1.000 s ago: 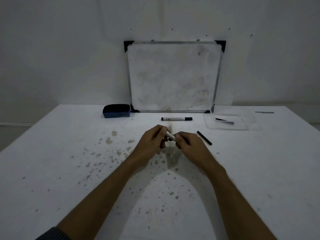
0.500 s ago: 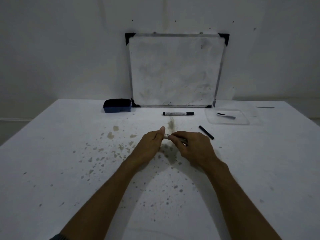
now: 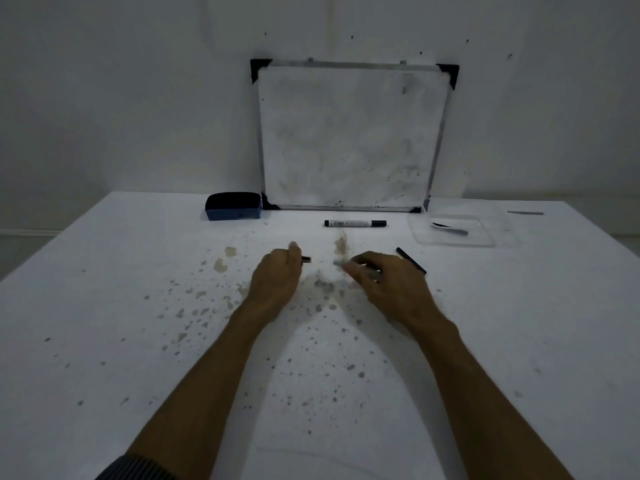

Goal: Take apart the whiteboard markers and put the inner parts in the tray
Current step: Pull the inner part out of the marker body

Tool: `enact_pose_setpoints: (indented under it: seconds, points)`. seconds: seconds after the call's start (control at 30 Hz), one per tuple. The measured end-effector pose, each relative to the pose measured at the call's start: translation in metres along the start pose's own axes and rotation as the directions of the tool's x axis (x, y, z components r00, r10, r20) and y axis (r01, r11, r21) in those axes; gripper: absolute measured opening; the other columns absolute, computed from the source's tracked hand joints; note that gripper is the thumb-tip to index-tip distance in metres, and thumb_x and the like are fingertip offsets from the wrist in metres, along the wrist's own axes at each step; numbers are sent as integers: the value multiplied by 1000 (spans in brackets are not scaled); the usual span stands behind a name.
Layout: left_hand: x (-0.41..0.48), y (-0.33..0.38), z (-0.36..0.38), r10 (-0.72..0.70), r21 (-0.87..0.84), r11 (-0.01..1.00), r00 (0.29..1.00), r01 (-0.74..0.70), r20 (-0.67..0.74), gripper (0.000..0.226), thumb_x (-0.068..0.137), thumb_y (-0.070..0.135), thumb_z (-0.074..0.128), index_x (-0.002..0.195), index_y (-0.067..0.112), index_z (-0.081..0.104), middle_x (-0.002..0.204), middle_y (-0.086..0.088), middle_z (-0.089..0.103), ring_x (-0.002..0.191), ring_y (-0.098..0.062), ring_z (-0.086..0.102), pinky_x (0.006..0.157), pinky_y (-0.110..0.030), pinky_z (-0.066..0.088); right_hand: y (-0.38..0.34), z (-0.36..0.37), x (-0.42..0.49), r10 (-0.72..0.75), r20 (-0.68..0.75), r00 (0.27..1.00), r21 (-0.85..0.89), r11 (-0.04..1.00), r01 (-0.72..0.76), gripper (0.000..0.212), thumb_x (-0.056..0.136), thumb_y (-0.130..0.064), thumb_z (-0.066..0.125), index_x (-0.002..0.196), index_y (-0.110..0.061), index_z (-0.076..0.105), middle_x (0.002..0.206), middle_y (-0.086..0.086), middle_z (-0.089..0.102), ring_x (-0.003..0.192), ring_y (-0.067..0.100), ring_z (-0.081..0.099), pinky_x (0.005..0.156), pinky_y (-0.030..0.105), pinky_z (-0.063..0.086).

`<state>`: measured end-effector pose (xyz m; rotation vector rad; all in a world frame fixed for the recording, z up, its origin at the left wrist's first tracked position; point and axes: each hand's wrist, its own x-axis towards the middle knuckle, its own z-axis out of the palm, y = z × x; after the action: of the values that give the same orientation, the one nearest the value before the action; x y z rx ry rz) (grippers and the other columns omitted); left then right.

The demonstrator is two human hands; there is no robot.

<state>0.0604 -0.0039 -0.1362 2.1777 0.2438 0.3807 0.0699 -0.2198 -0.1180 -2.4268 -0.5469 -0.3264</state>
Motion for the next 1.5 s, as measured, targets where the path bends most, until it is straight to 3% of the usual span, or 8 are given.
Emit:
enact_pose_setpoints:
  seconds: [0.13,0.5,0.8,0.9,1.07,1.17,1.37,1.5]
  points:
    - [-5,-12,-20,-25,-134,991,1000,28,18,57,110,54,30,88,14,64,81,-8,67,77,-28,64,71,-37,51,13,-6,-8,132,-3,991,201,971,-129,45,95,-69,53,107,-34,77,92,-16,76,82,-2,68,78,27,55]
    - [-3,-24,1,309,480,820,947,-312,88,34,105,45,56,124,19,66,121,-5,64,113,-26,55,98,-40,39,-1,10,-9,98,61,993,340,934,-113,27,98,-47,64,122,-36,64,103,-17,74,83,-2,70,73,22,58]
    - [-21,14,2,210,-304,936,975,-178,76,21,106,40,56,112,26,72,89,10,74,79,0,68,71,-14,55,-5,5,-7,107,77,991,536,834,-131,30,90,-46,76,119,-38,75,104,-15,79,87,1,73,72,22,60]
    - [-18,14,3,107,-483,873,993,-72,44,20,108,29,57,106,18,74,77,8,73,69,-2,67,66,-17,56,-3,-1,-2,228,107,968,808,547,-218,30,85,-35,85,113,-29,77,92,5,82,47,10,57,43,21,45]
    - [-18,13,7,13,-627,773,986,97,168,25,104,33,64,108,11,75,83,2,77,79,-14,75,75,-23,60,-6,9,2,354,238,904,949,113,-295,25,82,-34,84,101,-17,81,84,0,76,51,9,55,42,20,40]
    - [-26,26,21,-35,-685,682,947,256,319,33,102,40,64,107,9,74,94,-11,78,86,-23,76,83,-35,61,-9,18,4,355,297,887,926,121,-359,29,93,-38,75,103,-11,76,82,2,74,52,11,57,41,22,40]
    - [-28,35,25,-185,-763,33,755,645,630,71,111,52,33,134,-11,59,128,-32,70,118,-39,69,107,-45,51,-14,12,5,467,272,841,915,146,-377,30,104,-32,61,98,-4,69,70,4,61,47,9,47,38,19,34]
    - [-27,32,16,-68,-706,1,704,708,707,66,113,40,32,114,-12,73,113,-28,77,103,-36,76,90,-43,59,-31,17,-6,278,-168,946,665,740,-99,20,103,-43,58,102,-25,69,85,-10,76,67,1,70,57,15,54]
